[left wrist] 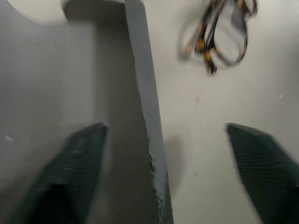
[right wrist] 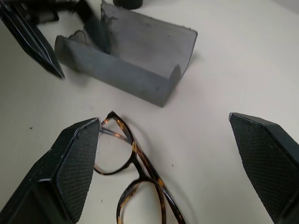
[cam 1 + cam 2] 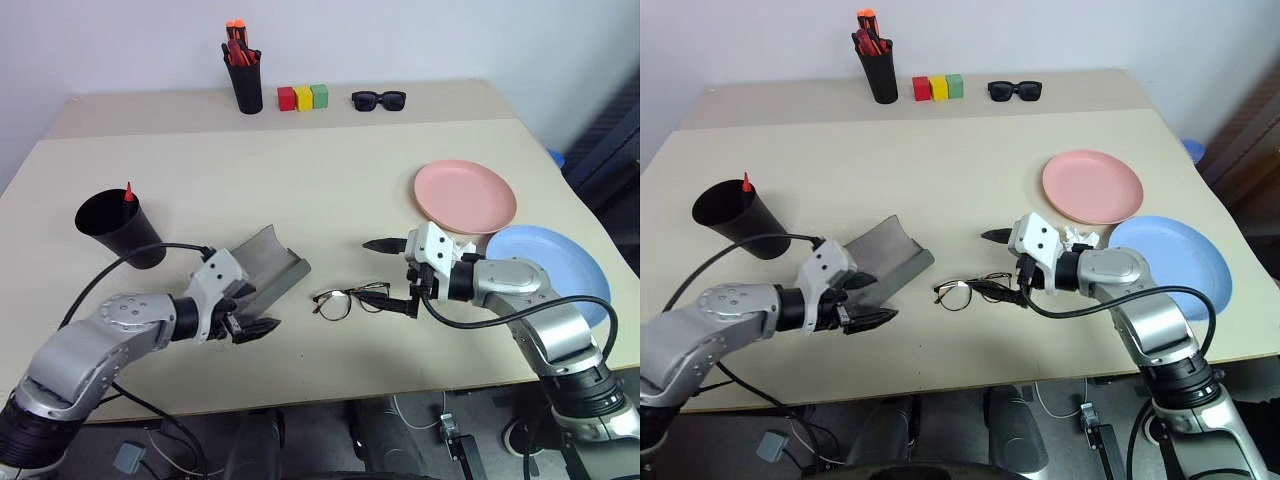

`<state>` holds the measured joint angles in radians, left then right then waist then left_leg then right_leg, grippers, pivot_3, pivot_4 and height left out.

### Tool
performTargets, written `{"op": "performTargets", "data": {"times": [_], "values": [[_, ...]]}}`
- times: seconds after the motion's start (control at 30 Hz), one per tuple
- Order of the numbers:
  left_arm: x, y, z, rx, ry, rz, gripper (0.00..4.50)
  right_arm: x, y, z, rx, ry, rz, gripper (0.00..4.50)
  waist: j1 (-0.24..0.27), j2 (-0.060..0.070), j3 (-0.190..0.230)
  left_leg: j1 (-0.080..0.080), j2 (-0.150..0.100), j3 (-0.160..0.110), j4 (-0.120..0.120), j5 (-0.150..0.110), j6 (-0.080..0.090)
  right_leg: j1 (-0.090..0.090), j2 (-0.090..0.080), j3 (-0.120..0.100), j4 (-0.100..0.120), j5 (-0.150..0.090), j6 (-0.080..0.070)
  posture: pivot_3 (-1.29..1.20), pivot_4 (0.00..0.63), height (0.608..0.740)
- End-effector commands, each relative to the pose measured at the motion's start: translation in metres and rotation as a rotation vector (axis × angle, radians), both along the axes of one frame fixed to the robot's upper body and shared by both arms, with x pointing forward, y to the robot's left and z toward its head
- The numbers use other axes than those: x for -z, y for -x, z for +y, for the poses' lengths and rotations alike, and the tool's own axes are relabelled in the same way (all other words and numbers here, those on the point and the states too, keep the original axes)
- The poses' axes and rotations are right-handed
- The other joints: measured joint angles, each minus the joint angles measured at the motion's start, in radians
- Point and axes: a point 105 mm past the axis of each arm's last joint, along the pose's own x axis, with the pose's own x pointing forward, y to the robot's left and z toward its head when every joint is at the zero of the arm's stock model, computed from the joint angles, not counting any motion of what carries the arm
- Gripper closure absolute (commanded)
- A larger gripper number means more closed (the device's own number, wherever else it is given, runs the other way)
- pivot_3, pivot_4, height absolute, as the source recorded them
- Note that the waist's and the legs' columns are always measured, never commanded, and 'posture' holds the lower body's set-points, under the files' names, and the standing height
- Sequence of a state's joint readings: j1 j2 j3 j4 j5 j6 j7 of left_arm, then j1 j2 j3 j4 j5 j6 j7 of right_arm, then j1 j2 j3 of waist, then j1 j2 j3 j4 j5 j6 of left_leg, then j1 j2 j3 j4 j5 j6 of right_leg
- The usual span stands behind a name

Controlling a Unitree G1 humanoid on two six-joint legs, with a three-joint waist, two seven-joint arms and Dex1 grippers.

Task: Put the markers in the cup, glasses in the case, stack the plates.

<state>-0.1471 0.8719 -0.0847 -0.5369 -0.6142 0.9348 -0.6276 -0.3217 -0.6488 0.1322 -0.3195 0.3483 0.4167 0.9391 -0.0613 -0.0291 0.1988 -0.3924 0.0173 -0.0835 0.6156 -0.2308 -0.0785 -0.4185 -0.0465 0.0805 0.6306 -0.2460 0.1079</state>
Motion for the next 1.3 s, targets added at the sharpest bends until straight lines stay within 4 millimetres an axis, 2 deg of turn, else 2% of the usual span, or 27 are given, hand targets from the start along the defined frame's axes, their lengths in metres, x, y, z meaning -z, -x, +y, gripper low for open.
{"op": "performTargets", "data": {"times": [0.03,0.13,0.17,0.23,0.33,0.53,0.67,0.77,0.83,0.87,0.97,1.07,1.2,1.3], "values": [[0.000,-0.008,0.002,-0.016,-0.021,-0.033,2.39,-0.013,0.004,0.005,-0.007,-0.026,-0.063,0.00,0.002,0.000,0.000,0.000,0.000,0.000,0.000,0.000,0.000,0.000,0.000,0.000,0.000,0.000,0.000,0.00,0.150,0.740],[-0.001,-0.013,0.001,0.008,-0.026,-0.072,4.03,-0.012,0.005,0.006,-0.003,-0.026,-0.062,0.00,0.007,0.000,0.000,0.000,0.000,0.000,0.000,0.000,0.000,0.000,0.000,0.000,0.000,0.000,0.000,0.00,0.150,0.740],[-0.006,-0.018,-0.001,0.036,-0.039,-0.143,4.44,-0.012,0.005,0.006,-0.003,-0.026,-0.062,0.00,0.008,0.000,0.000,0.000,0.000,0.000,0.000,0.000,0.000,0.000,0.000,0.000,0.000,0.000,0.000,0.00,0.150,0.740],[-0.016,-0.026,-0.006,0.110,-0.051,-0.248,4.44,-0.011,0.005,0.007,-0.003,-0.027,-0.060,0.00,0.016,0.000,0.000,0.000,0.000,0.000,0.000,0.000,0.000,0.000,0.000,0.000,0.000,0.000,0.000,0.00,0.150,0.740],[-0.019,-0.028,-0.012,0.252,-0.101,-0.313,4.44,-0.010,0.005,0.008,-0.006,-0.026,-0.056,0.00,0.020,0.000,0.000,0.000,0.000,0.000,0.000,0.000,0.000,0.000,0.000,0.000,-0.001,0.000,0.000,0.00,0.150,0.740],[-0.021,-0.047,-0.021,0.459,-0.165,-0.361,4.44,-0.010,0.002,0.008,-0.006,-0.013,-0.061,0.00,0.020,0.000,0.000,-0.001,0.000,0.000,0.000,0.000,0.000,0.000,0.000,0.000,-0.001,0.000,0.000,0.00,0.150,0.740],[-0.018,-0.060,-0.026,0.504,-0.178,-0.338,4.44,-0.009,0.001,0.008,-0.005,0.009,-0.072,0.00,0.017,0.000,0.000,-0.001,0.000,0.000,0.000,0.000,0.000,0.000,0.000,0.000,-0.001,0.000,0.001,0.00,0.150,0.740],[-0.024,-0.070,-0.033,0.500,-0.143,-0.367,3.57,-0.009,0.002,0.006,0.007,0.018,-0.075,0.00,0.018,0.000,0.000,-0.001,0.000,0.000,0.000,0.000,0.000,0.000,0.000,0.000,0.000,0.002,0.004,0.00,0.150,0.740],[-0.034,-0.076,-0.034,0.471,-0.112,-0.406,2.62,-0.009,0.002,0.003,0.019,0.049,-0.087,0.00,0.019,0.000,0.000,-0.001,0.000,0.000,0.001,0.000,0.000,0.000,0.000,0.000,0.000,0.002,0.004,0.00,0.150,0.740],[-0.039,-0.077,-0.033,0.459,-0.093,-0.414,2.62,-0.009,0.001,0.001,0.026,0.063,-0.095,0.00,0.018,0.000,0.000,-0.001,0.000,0.000,0.001,0.000,0.000,0.000,0.000,0.000,0.000,0.002,0.004,0.00,0.150,0.740],[-0.054,-0.072,-0.024,0.420,-0.032,-0.437,2.62,-0.013,-0.002,-0.001,0.038,0.108,-0.130,0.00,0.015,0.000,0.000,-0.001,0.000,0.000,0.001,0.000,0.000,0.000,0.000,0.000,0.001,0.002,0.005,0.00,0.150,0.740],[-0.063,-0.063,-0.010,0.370,-0.015,-0.458,2.62,-0.009,-0.003,-0.006,0.025,0.231,-0.191,0.00,0.014,0.000,0.000,-0.001,0.000,0.000,0.001,0.000,0.000,0.000,0.000,0.000,0.001,0.002,0.005,0.00,0.150,0.740],[-0.055,-0.045,0.012,0.256,-0.037,-0.476,2.62,-0.005,-0.001,-0.008,-0.008,0.326,-0.246,0.00,0.016,0.001,0.000,0.000,0.000,0.000,0.000,0.000,0.001,0.000,0.000,0.000,0.001,0.002,0.005,0.00,0.150,0.740],[-0.047,-0.026,0.013,0.202,-0.001,-0.478,2.62,0.000,-0.004,-0.007,-0.018,0.364,-0.275,0.00,0.017,0.000,0.000,-0.001,0.000,0.000,0.001,0.000,0.001,0.000,-0.001,0.000,0.001,0.002,0.004,0.00,0.150,0.740]]}}
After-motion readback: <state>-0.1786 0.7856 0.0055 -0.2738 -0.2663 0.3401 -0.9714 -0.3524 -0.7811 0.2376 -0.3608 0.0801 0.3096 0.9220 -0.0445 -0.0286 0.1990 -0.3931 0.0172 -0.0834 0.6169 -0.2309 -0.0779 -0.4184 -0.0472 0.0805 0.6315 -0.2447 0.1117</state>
